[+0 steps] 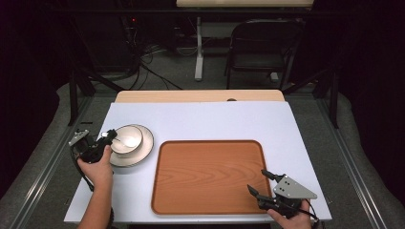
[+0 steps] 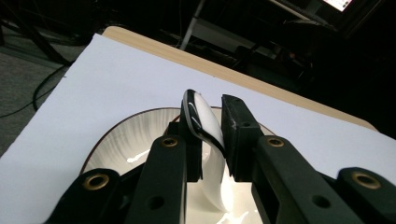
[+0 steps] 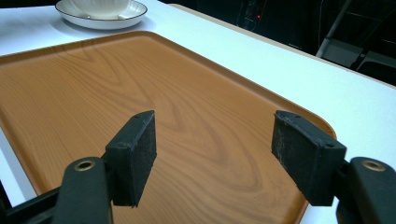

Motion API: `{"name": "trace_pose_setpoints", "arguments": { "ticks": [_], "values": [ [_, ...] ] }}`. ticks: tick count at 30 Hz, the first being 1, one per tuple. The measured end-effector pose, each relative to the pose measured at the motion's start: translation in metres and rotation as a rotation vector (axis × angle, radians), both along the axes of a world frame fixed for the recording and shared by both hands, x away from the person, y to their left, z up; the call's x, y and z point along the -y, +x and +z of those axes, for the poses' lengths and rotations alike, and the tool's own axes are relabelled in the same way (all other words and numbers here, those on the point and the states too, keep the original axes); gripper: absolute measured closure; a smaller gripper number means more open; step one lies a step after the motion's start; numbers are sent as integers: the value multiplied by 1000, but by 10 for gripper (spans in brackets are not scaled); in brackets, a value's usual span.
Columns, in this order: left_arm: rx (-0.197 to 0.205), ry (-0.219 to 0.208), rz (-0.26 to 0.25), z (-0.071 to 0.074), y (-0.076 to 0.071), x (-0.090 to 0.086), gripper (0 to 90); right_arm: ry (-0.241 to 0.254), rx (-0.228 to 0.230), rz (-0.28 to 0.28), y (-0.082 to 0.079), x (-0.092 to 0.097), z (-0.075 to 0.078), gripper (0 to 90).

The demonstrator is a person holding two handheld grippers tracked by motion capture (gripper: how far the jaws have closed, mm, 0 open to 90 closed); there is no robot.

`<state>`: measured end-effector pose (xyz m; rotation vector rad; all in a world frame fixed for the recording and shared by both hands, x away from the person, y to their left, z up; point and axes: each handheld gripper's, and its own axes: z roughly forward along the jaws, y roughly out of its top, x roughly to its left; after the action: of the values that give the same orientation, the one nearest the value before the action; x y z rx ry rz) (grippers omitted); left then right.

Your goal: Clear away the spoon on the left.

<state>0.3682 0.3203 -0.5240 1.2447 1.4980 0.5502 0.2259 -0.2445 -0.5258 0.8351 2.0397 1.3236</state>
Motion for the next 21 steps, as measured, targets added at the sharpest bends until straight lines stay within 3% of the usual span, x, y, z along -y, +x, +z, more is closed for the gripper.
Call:
{"name": "trace_pose_setpoints", "arguments": {
  "ticks": [10, 21],
  "values": [
    [19, -20, -15, 6, 2, 6, 840, 0, -1, 0, 0, 0, 0, 307],
    [32, -4, -22, 17, 1, 6, 847, 1, 1, -1, 0, 0, 0, 306]
  ]
}}
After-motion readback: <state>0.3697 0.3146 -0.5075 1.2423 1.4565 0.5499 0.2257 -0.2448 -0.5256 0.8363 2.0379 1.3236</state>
